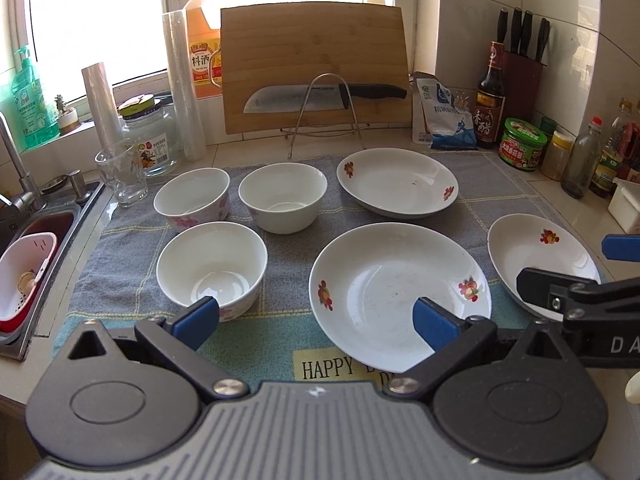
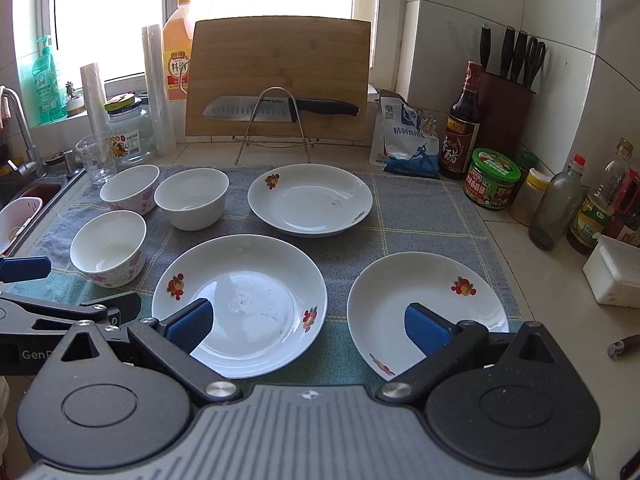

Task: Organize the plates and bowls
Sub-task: 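Move the left tool to the rim of the stained white plate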

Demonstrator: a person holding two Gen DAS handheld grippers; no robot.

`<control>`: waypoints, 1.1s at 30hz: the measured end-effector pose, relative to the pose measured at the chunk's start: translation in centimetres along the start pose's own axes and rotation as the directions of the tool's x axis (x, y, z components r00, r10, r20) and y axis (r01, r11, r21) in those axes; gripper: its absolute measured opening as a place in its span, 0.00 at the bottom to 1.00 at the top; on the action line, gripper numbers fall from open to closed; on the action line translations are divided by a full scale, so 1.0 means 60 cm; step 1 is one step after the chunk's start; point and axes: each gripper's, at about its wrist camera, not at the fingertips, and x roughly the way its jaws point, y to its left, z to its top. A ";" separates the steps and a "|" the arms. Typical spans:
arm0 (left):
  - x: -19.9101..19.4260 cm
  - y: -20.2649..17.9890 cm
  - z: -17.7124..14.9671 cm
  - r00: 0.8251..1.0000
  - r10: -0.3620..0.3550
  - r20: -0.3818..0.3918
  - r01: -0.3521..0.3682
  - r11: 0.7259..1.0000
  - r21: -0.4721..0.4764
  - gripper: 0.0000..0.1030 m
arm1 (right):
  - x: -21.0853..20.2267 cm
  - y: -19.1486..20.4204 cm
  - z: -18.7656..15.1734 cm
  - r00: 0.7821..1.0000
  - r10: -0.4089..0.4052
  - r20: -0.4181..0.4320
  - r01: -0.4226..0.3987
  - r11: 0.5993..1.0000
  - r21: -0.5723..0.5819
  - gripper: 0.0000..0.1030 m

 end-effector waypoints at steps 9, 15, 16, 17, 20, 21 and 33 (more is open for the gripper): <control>0.026 0.007 0.013 0.981 -0.191 -0.044 0.193 0.979 0.066 0.99 | -0.027 -0.011 -0.013 0.996 -0.038 0.075 0.036 0.999 0.033 1.00; 0.036 -0.014 0.014 0.964 -0.263 -0.038 0.266 0.955 0.132 0.99 | -0.024 -0.051 -0.044 0.994 -0.086 0.064 0.083 0.995 0.046 1.00; 0.040 -0.019 0.015 0.964 -0.263 -0.039 0.266 0.954 0.140 0.99 | -0.020 -0.059 -0.052 0.994 -0.094 0.059 0.091 0.995 0.047 1.00; 0.043 -0.023 0.015 0.963 -0.266 -0.036 0.268 0.952 0.148 0.99 | -0.015 -0.068 -0.060 0.994 -0.102 0.050 0.100 0.994 0.047 1.00; 0.055 -0.037 0.019 0.957 -0.290 -0.035 0.291 0.942 0.164 0.99 | 0.003 -0.097 -0.084 0.992 -0.122 0.018 0.120 0.991 0.060 1.00; 0.061 -0.042 0.022 0.952 -0.303 -0.035 0.305 0.938 0.165 0.99 | 0.009 -0.106 -0.090 0.992 -0.124 0.005 0.124 0.990 0.066 1.00; 0.111 -0.118 0.056 0.917 -0.389 -0.087 0.399 0.891 0.217 0.99 | 0.099 -0.212 -0.138 0.994 -0.044 -0.099 0.055 0.992 0.111 1.00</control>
